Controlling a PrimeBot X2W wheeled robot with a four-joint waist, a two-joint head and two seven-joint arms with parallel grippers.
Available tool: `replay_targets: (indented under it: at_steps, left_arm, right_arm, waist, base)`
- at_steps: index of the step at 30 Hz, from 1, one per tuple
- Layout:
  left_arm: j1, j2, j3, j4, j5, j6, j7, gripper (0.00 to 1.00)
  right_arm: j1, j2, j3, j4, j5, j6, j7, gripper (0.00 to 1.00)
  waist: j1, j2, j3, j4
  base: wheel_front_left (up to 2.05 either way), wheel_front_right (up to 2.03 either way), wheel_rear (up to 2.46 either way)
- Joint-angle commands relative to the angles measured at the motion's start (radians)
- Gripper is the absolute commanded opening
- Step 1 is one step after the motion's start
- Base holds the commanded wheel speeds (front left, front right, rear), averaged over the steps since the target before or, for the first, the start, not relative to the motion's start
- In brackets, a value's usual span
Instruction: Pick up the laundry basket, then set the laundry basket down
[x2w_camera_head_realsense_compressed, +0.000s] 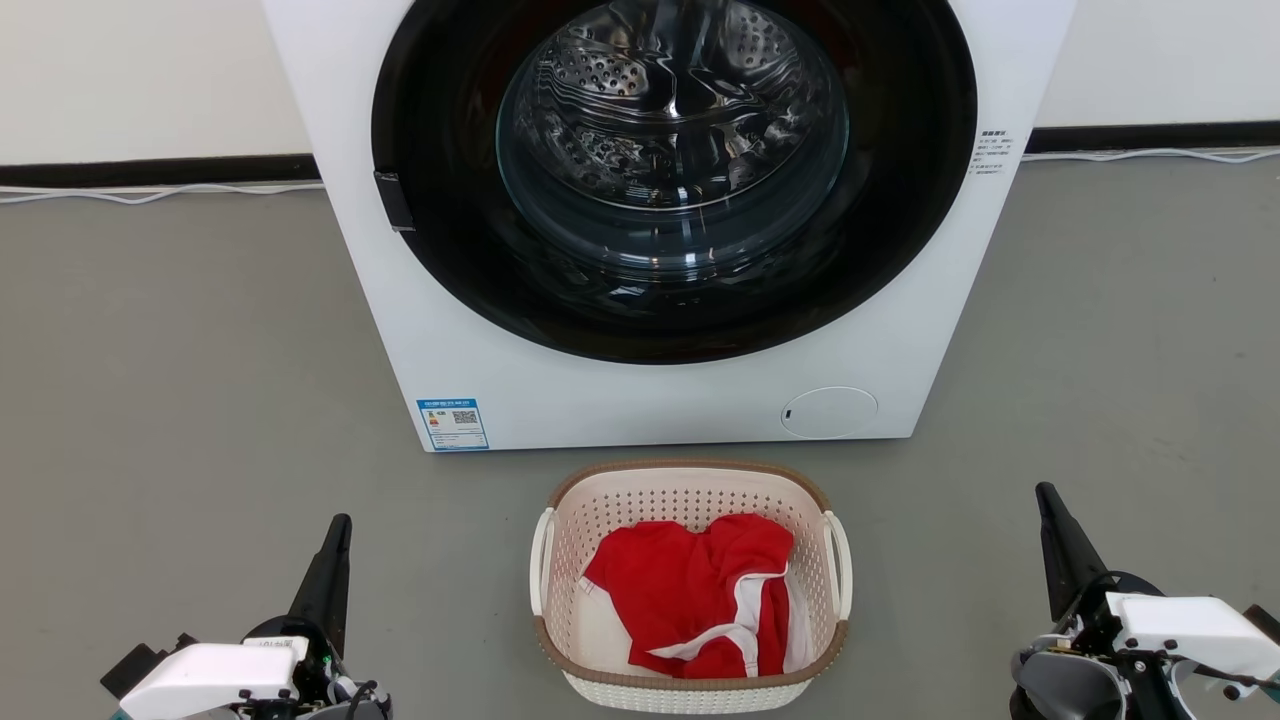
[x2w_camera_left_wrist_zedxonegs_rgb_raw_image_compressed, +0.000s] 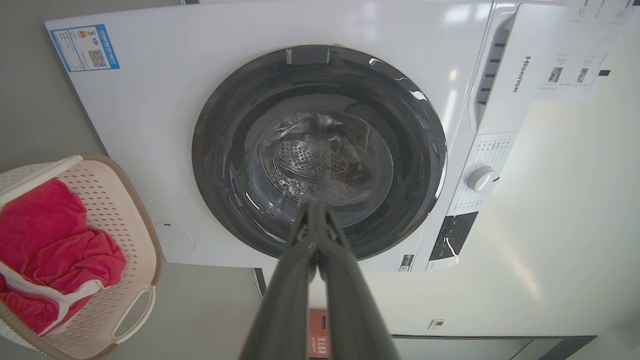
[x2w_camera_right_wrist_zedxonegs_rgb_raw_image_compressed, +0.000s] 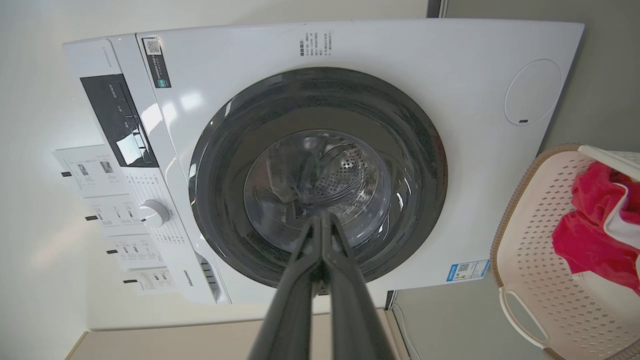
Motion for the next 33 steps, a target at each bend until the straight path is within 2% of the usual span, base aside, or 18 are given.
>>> replay_targets:
  at_steps: [1, 33]
  left_arm:
    - [-0.056, 0.013, 0.024, -0.029, 0.0, -0.007, 0.006, 0.0]
    - [-0.056, 0.013, 0.024, -0.029, 0.0, -0.007, 0.006, 0.0]
  right_arm:
    - [-0.023, -0.008, 0.019, -0.031, 0.007, 0.007, 0.007, 0.0]
    - [-0.023, -0.008, 0.019, -0.031, 0.007, 0.007, 0.007, 0.0]
  waist:
    - [0.0, 0.0, 0.0, 0.0]
    - [0.0, 0.0, 0.0, 0.0]
  base:
    - [0.0, 0.0, 0.0]
    - [0.0, 0.0, 0.0]
